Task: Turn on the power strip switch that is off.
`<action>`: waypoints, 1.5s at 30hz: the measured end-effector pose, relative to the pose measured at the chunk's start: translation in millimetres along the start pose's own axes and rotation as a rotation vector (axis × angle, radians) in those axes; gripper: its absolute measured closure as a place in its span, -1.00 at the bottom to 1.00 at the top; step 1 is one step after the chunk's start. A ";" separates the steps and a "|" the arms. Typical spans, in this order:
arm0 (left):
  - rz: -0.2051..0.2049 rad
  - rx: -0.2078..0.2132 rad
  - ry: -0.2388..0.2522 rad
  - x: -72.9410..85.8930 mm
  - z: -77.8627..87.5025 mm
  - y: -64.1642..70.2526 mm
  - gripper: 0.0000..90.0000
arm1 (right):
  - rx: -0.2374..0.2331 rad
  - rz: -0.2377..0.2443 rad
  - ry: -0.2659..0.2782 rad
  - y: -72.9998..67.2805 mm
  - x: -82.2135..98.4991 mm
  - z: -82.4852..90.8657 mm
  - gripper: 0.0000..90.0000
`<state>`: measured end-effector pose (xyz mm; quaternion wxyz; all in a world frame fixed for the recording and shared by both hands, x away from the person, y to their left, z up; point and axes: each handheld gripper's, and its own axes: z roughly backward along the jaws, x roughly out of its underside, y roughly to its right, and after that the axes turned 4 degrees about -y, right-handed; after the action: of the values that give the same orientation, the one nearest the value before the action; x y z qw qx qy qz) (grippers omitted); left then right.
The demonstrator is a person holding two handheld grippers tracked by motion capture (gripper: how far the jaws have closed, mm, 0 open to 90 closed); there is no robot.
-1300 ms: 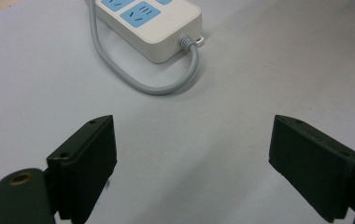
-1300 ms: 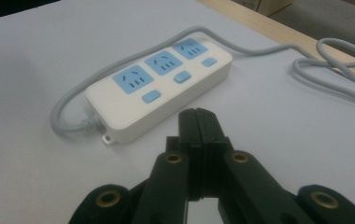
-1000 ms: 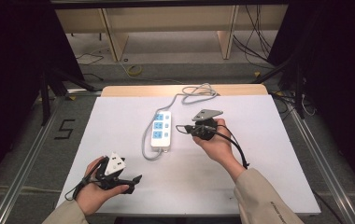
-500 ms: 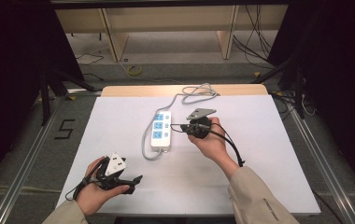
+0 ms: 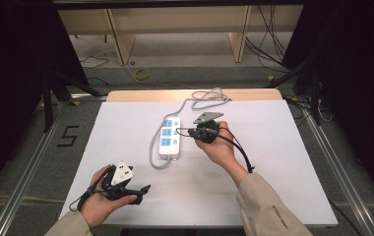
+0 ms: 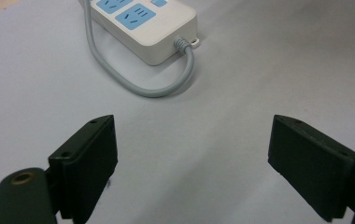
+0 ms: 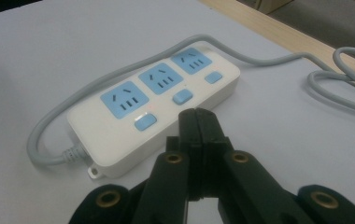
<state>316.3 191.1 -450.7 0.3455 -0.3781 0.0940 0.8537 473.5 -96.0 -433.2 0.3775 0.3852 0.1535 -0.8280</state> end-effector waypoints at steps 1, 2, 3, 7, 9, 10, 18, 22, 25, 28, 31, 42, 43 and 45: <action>0.000 0.000 0.000 0.0 -0.1 0.1 -0.66 | -0.001 0.001 -0.004 0.3 -0.3 -0.4 1.00; -0.002 0.000 0.001 -0.1 -0.1 0.2 -0.66 | -0.001 0.000 -0.004 0.4 -0.6 -1.0 1.00; -0.002 0.001 0.001 -0.2 -0.2 0.3 -0.66 | -0.001 -0.001 -0.007 0.6 -1.1 -1.5 1.00; -0.006 0.005 -0.003 -0.4 -0.3 0.9 -0.66 | 0.002 -0.005 -0.006 0.8 -4.0 -3.6 1.00; -0.007 0.006 -0.004 -0.5 -0.5 1.2 -0.66 | 0.002 -0.005 -0.008 0.6 -6.0 -5.0 1.00; -0.008 0.007 -0.006 -0.6 -0.5 1.3 -0.66 | 0.002 -0.005 -0.009 0.6 -6.9 -5.6 1.00; -0.015 0.011 -0.005 -0.8 -1.2 3.0 -0.65 | 0.005 -0.010 -0.016 1.4 -11.2 -12.7 1.00; -0.010 0.011 -0.003 -0.8 -1.2 2.8 -0.65 | 0.009 -0.003 -0.022 1.0 -13.8 -16.8 1.00; -0.013 0.013 -0.005 -0.9 -1.0 2.8 -0.65 | 0.011 -0.001 -0.025 0.9 -16.3 -20.0 1.00; -0.013 0.013 -0.005 -1.0 -1.1 2.9 -0.66 | 0.011 -0.003 -0.025 0.5 -18.1 -22.9 1.00; -0.014 0.012 -0.005 -1.0 -1.1 2.8 -0.65 | 0.012 -0.006 -0.030 1.0 -19.0 -26.0 1.00; -0.014 0.015 -0.005 -1.0 -1.4 2.9 -0.65 | 0.009 -0.010 -0.042 2.9 -20.8 -33.9 1.00; -0.015 0.014 -0.006 -1.0 -1.3 2.8 -0.66 | 0.010 -0.011 -0.042 2.9 -21.4 -34.6 1.00; -0.014 0.013 -0.006 -1.0 -1.2 2.7 -0.65 | 0.010 -0.010 -0.044 3.0 -22.5 -36.0 1.00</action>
<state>315.7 188.1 -451.1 0.3545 -0.3737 0.0959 0.8517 503.9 -67.0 -439.7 0.3747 0.3680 0.1428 -0.8389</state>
